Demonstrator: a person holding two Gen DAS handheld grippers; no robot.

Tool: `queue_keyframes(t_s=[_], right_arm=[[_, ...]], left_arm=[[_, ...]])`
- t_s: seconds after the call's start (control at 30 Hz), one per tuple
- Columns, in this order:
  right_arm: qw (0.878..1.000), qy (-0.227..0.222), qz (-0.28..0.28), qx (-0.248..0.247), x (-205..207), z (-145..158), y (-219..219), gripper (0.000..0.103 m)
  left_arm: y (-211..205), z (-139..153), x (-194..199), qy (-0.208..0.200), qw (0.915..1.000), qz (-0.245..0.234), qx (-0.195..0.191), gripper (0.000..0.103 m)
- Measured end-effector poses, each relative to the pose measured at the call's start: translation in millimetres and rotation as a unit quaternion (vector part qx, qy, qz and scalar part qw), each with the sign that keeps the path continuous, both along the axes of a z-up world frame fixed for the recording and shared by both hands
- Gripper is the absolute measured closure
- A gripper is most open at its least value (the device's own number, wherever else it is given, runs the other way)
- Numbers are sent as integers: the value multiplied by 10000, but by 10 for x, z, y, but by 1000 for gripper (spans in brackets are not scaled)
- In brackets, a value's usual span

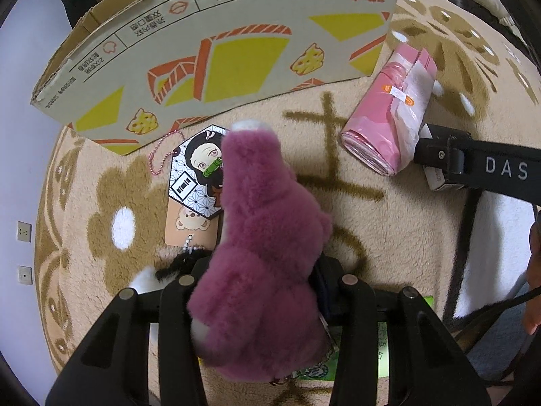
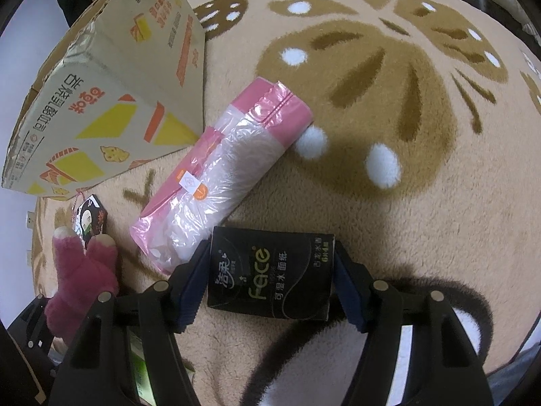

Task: Organize soft objects
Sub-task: 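Lift the pink plush with the left tool while the right tool carries the tissue pack over the box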

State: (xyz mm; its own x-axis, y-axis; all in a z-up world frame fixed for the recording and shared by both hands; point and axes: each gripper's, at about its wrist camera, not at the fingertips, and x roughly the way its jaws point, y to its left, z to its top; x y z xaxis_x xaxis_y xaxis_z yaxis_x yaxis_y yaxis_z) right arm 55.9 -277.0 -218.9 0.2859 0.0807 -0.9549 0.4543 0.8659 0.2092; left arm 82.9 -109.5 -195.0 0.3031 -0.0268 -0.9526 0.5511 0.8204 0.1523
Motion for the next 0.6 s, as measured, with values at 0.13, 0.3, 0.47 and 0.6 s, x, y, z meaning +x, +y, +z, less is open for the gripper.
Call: queue_keyframes(t_s=[0.13,0.3,0.47,0.6], right_arm=[[9999,26,60,-110,10,16,48,31],[9999,1,49,-117,29,23,53,33],[9997,-88,121,-169,40,123,48,34],[9984,-394,240,-315,40,338,87,35]], left_arm=[[24,-5,16,18,10000,-19,-14,62],[53,32,28,64,9999,-75,-60,64],[127,154,65,-91,9998,23,-157,65],[210,287,121,-215,9989,235,-333,66]])
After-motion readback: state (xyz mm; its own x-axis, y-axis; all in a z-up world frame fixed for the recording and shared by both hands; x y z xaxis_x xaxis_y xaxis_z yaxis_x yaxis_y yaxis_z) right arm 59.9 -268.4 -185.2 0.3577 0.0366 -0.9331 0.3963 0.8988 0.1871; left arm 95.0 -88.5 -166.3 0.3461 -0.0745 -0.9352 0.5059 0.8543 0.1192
